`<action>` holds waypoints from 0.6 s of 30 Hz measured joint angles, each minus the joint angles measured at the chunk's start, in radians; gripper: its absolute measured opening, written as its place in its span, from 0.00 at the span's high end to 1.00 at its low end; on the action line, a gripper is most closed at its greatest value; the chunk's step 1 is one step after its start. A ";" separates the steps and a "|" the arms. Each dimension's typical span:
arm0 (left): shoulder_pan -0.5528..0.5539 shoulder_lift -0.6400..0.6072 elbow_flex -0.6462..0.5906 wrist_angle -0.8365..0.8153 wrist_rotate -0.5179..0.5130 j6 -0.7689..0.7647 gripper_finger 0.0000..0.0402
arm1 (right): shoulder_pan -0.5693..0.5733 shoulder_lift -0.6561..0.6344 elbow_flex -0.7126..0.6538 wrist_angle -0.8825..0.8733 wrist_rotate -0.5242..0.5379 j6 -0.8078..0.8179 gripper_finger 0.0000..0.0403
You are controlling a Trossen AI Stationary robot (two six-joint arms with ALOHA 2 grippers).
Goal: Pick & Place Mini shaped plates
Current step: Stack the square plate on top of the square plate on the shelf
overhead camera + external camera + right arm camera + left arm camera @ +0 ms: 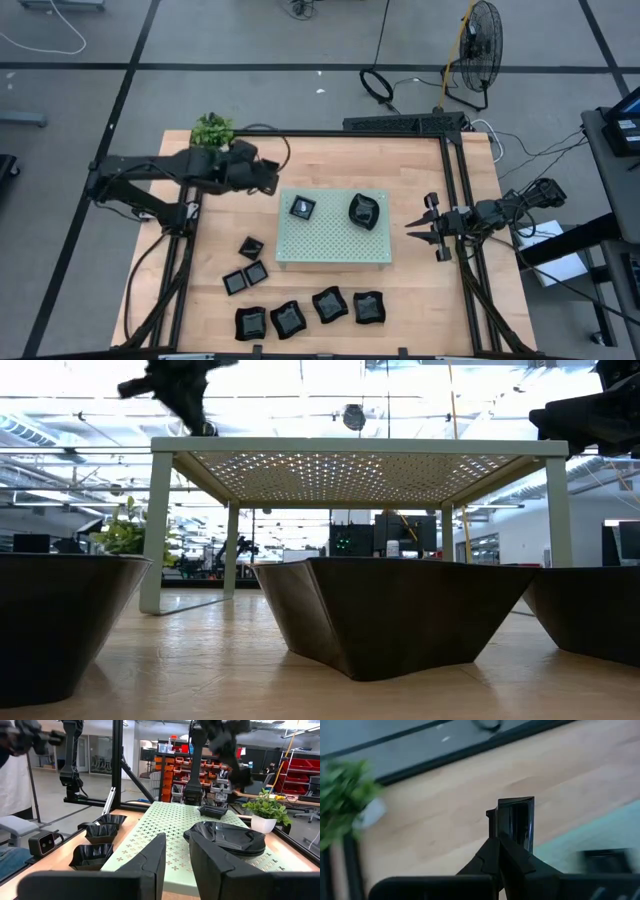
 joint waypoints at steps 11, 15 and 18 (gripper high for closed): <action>0.000 0.017 0.055 0.310 0.253 0.249 0.99 | 0.000 0.000 0.000 0.000 0.000 0.000 0.81; 0.000 0.053 0.053 0.314 0.297 0.253 0.99 | 0.000 0.000 0.000 0.000 0.000 0.000 0.81; -0.003 0.094 0.053 0.309 0.324 0.250 0.99 | 0.000 0.000 0.000 0.000 0.000 0.000 0.81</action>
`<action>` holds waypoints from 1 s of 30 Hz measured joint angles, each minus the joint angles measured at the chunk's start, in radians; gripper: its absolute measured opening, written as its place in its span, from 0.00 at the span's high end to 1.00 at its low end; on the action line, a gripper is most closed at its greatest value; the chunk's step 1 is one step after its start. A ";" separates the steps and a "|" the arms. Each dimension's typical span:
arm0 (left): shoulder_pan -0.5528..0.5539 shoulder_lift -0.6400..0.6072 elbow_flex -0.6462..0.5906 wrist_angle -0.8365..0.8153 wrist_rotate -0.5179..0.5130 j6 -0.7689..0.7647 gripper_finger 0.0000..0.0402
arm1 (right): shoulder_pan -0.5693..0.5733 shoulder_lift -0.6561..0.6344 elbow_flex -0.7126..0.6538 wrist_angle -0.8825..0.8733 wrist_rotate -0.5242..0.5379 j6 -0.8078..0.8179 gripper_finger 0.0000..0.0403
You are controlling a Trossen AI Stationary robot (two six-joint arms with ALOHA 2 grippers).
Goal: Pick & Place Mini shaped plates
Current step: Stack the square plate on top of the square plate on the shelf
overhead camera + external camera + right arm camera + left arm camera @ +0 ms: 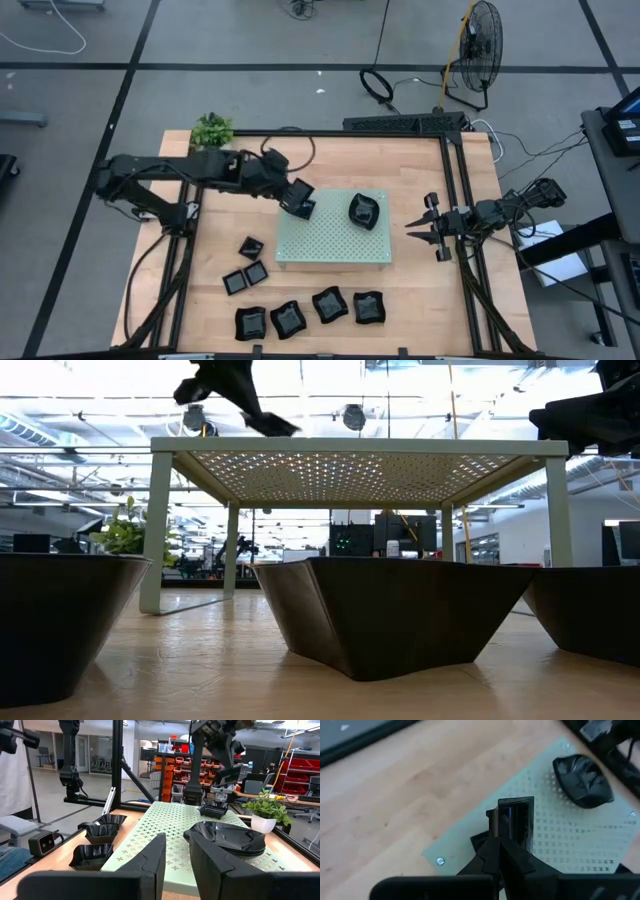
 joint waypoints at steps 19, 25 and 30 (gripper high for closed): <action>-0.099 0.031 -0.001 -0.104 -0.174 -0.181 0.99 | 0.000 0.000 0.000 0.000 0.000 0.000 0.81; -0.035 -0.031 -0.035 -0.251 -0.181 -0.203 1.00 | 0.000 0.000 0.000 0.000 0.000 0.000 0.81; 0.056 -0.166 -0.092 -0.266 -0.168 -0.175 1.00 | 0.000 0.000 0.000 0.000 0.000 0.000 0.81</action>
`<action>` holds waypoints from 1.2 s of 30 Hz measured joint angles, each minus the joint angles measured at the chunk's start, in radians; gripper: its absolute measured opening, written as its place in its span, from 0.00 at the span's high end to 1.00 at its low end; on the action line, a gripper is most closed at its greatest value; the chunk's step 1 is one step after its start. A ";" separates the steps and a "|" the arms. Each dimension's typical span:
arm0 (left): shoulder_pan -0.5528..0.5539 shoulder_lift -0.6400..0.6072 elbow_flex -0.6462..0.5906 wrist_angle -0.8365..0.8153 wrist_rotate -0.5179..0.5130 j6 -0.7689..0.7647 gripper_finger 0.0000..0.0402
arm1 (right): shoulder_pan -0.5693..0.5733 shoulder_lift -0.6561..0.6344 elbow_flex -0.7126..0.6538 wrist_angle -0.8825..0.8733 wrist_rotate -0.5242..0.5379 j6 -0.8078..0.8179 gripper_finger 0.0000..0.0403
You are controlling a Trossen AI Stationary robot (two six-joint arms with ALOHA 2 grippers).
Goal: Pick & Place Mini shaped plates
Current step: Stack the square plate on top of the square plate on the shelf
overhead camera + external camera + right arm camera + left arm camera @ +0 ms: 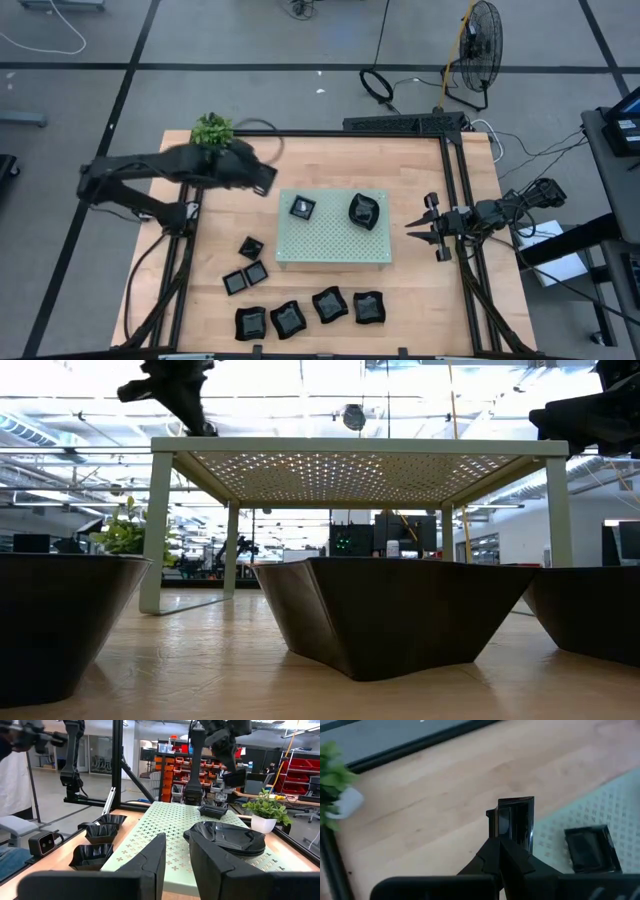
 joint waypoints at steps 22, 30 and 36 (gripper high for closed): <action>0.201 -0.404 -0.583 0.778 0.515 0.056 1.00 | 0.000 0.000 0.000 0.000 0.000 0.000 0.81; 0.124 -0.313 -0.608 0.972 0.617 -0.005 1.00 | 0.000 0.000 0.000 0.000 0.000 0.000 0.81; 0.083 -0.232 -0.608 0.972 0.625 -0.065 1.00 | 0.000 0.000 0.000 0.000 0.000 0.000 0.81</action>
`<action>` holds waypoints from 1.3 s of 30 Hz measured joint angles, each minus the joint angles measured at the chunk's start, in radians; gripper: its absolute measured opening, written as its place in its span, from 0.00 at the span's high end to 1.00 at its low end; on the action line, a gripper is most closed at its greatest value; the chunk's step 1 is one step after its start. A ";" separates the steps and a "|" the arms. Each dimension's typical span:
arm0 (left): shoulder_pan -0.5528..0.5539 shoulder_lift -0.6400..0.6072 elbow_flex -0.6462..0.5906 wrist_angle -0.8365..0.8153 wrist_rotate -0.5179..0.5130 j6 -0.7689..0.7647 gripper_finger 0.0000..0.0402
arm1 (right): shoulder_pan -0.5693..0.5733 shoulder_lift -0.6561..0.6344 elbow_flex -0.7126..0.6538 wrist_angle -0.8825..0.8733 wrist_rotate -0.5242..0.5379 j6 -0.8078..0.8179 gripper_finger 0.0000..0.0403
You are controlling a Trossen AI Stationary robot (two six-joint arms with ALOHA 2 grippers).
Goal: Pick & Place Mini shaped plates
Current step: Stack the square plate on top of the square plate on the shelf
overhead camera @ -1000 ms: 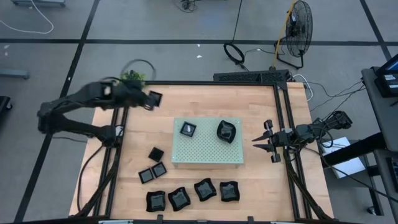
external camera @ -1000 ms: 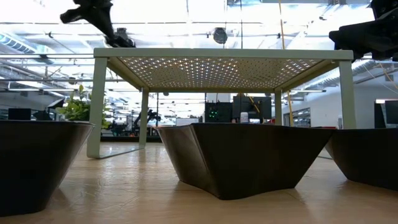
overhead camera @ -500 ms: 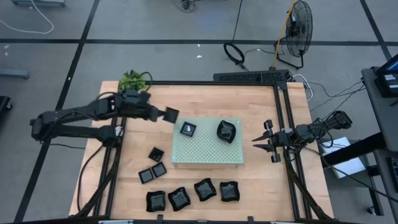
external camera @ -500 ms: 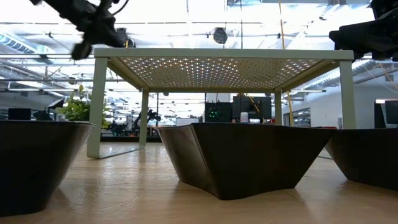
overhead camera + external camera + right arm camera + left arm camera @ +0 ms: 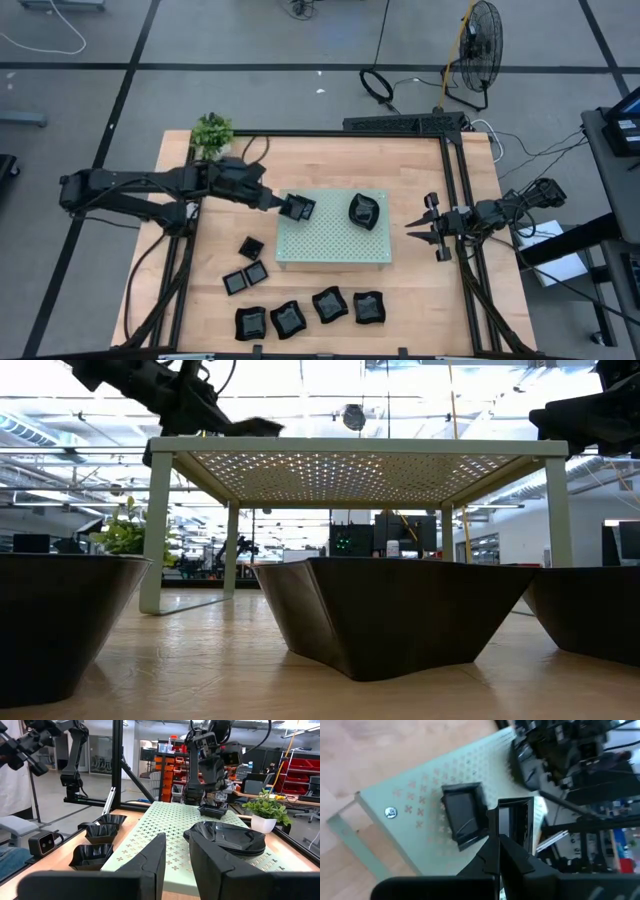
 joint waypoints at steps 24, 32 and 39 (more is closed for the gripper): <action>0.036 0.121 0.000 0.065 -0.025 -0.006 0.99 | 0.000 0.000 0.000 0.000 0.000 0.000 0.81; 0.036 0.150 0.000 0.109 0.000 0.001 0.98 | 0.000 0.000 0.000 0.000 0.000 0.000 0.81; 0.036 0.150 0.000 0.106 0.001 0.001 0.99 | 0.000 0.000 0.000 0.000 0.000 0.000 0.81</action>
